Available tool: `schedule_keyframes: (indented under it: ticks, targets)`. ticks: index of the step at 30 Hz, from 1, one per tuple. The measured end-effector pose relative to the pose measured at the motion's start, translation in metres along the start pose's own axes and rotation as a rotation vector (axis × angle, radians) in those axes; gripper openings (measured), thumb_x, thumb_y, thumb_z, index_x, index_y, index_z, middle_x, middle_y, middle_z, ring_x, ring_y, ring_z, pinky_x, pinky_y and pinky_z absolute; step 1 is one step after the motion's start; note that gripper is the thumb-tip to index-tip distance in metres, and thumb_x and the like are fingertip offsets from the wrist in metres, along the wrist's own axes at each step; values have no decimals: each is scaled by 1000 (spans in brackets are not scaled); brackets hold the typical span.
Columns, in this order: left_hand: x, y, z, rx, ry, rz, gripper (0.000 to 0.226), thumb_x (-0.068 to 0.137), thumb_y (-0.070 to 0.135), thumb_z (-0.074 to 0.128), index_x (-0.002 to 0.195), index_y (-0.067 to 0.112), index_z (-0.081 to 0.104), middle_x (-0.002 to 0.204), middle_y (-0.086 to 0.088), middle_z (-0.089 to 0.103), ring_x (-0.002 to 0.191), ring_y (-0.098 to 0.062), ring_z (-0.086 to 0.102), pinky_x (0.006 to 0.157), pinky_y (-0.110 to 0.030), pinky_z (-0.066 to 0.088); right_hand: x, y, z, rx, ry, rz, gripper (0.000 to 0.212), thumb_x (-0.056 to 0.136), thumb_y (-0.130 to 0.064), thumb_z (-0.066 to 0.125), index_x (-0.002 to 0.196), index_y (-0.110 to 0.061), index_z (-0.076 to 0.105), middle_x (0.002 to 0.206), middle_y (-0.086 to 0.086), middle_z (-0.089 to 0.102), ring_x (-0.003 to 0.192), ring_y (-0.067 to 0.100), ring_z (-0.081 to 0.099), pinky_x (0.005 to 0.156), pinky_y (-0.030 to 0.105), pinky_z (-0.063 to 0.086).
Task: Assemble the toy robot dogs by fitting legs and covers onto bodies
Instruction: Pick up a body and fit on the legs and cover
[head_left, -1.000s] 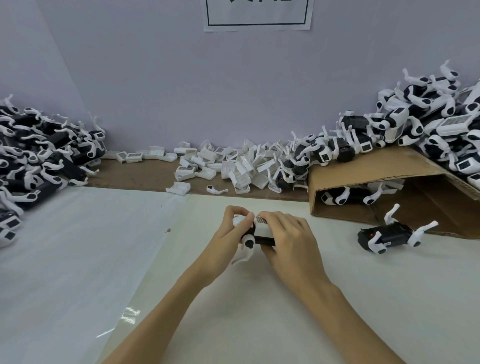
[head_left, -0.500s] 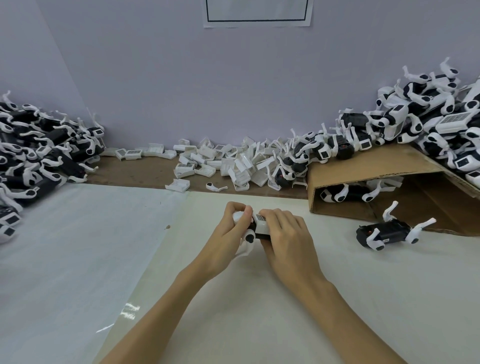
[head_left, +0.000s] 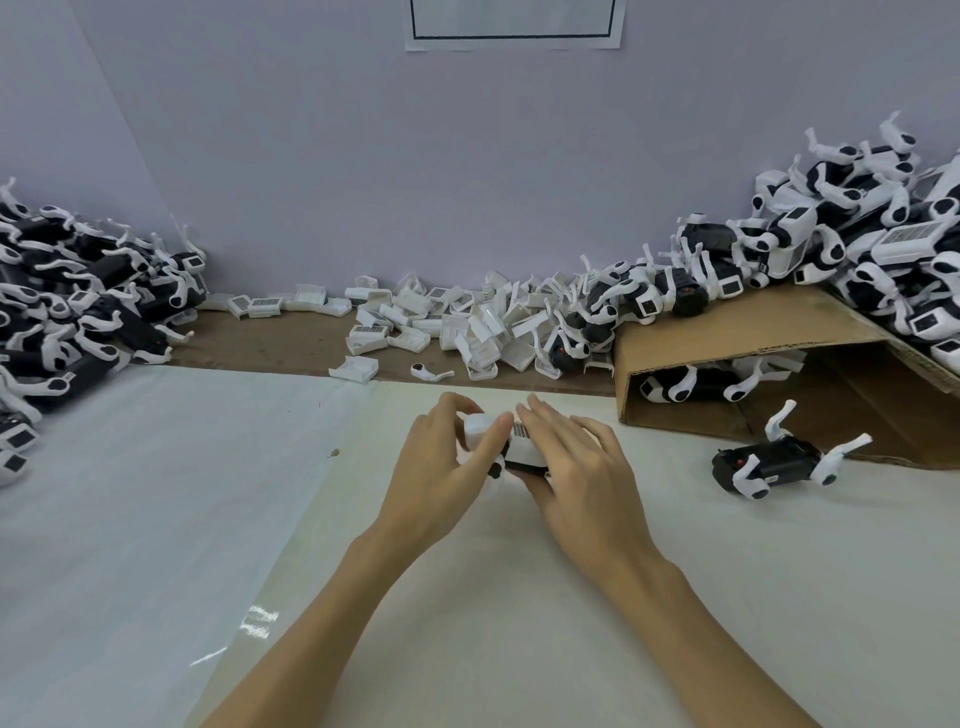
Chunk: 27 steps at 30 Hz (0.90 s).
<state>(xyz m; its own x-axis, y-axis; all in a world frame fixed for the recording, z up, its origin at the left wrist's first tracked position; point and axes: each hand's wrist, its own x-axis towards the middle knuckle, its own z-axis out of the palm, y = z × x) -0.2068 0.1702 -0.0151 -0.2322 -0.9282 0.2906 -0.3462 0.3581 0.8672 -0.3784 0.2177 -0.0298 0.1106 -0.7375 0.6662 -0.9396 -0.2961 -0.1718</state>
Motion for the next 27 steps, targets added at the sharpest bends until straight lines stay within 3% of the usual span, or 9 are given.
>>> schedule_keyframes:
  ticks: [3,6,9,13,16,18,22,25,27]
  targets:
    - [0,-1,-5,-90,-96,-56,48,86,80,60,109,38,62,88,14,77,80,-9,72,65,-20,55,-1,-3,-4,80,-63,-6,55,86,-18,84,137,-13,65,129,-3,69,118,21,65,103,37,49]
    - [4,-6,-8,-204,-165,-123,25,95,54,72,114,38,68,101,12,76,88,-17,73,73,-27,61,-1,-3,-13,367,-180,70,49,99,-37,66,145,-22,57,131,-21,59,125,6,53,106,28,42]
    - [9,-8,-17,-244,-272,-54,35,96,36,75,128,41,64,116,8,73,99,-23,72,87,-32,61,2,8,-22,470,-183,133,38,103,-37,56,141,-28,61,121,-36,58,121,-2,51,105,23,39]
    - [7,-13,-25,-68,-335,200,49,100,16,74,142,31,56,131,15,65,124,-14,62,101,-18,48,3,25,-21,430,-327,168,29,98,-29,72,127,-26,70,109,-21,68,105,4,58,98,32,44]
    - [6,-19,-17,0,-332,260,50,98,18,78,143,24,56,132,16,65,126,-15,63,106,-29,50,0,27,-15,334,-284,127,30,96,-34,74,125,-24,71,103,-27,61,104,3,53,102,27,35]
    - [7,-20,-14,0,-286,271,50,96,21,80,142,23,58,128,15,69,121,-14,66,104,-33,52,0,23,-13,274,-240,89,30,98,-34,71,126,-22,71,108,-18,65,107,4,50,107,26,29]
    - [10,-24,-15,-44,-214,358,43,96,20,79,137,21,66,130,15,70,125,-17,66,103,-29,54,2,18,-16,272,-131,67,24,98,-28,73,119,-19,74,107,-13,69,99,-8,31,108,5,12]
    - [10,-25,-16,-65,-234,333,42,97,20,79,136,24,67,131,13,70,128,-19,65,105,-30,53,-1,20,-15,288,-207,86,27,101,-40,67,124,-27,70,106,-25,61,100,-6,39,109,23,28]
    - [10,-26,-14,-80,-247,310,42,97,19,80,136,25,67,132,12,70,129,-20,64,106,-31,52,-1,20,-14,286,-252,103,34,97,-47,68,126,-30,66,110,-24,63,105,-1,50,108,29,32]
